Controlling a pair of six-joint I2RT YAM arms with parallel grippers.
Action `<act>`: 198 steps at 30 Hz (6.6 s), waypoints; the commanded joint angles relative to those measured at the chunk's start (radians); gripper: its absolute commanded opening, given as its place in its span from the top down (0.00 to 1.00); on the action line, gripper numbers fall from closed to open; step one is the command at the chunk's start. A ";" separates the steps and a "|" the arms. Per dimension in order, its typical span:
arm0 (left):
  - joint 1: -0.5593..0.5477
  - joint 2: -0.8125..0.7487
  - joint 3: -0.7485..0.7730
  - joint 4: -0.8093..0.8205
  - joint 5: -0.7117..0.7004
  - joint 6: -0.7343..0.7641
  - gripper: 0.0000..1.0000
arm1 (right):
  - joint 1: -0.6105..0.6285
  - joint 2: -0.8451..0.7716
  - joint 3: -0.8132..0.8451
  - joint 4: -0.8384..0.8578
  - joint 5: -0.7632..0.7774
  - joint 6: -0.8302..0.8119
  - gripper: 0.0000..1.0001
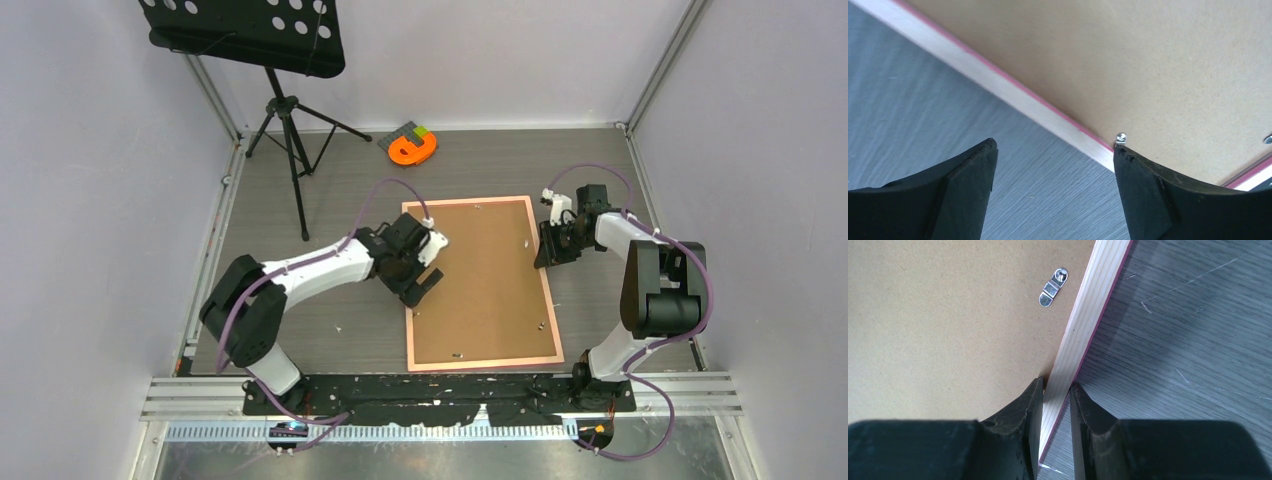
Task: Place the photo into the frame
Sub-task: Install the photo frame at the center of the board.
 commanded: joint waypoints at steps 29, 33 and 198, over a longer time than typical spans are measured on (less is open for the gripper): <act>0.313 0.224 0.221 -0.124 0.327 -0.272 0.36 | 0.015 -0.085 0.044 -0.050 -0.040 0.045 0.94; 0.309 0.242 0.218 -0.115 0.352 -0.290 0.37 | 0.023 -0.084 0.039 -0.050 -0.038 0.056 0.94; 0.477 0.254 0.123 -0.055 0.350 -0.297 1.00 | 0.233 0.151 0.255 0.018 0.179 0.009 0.80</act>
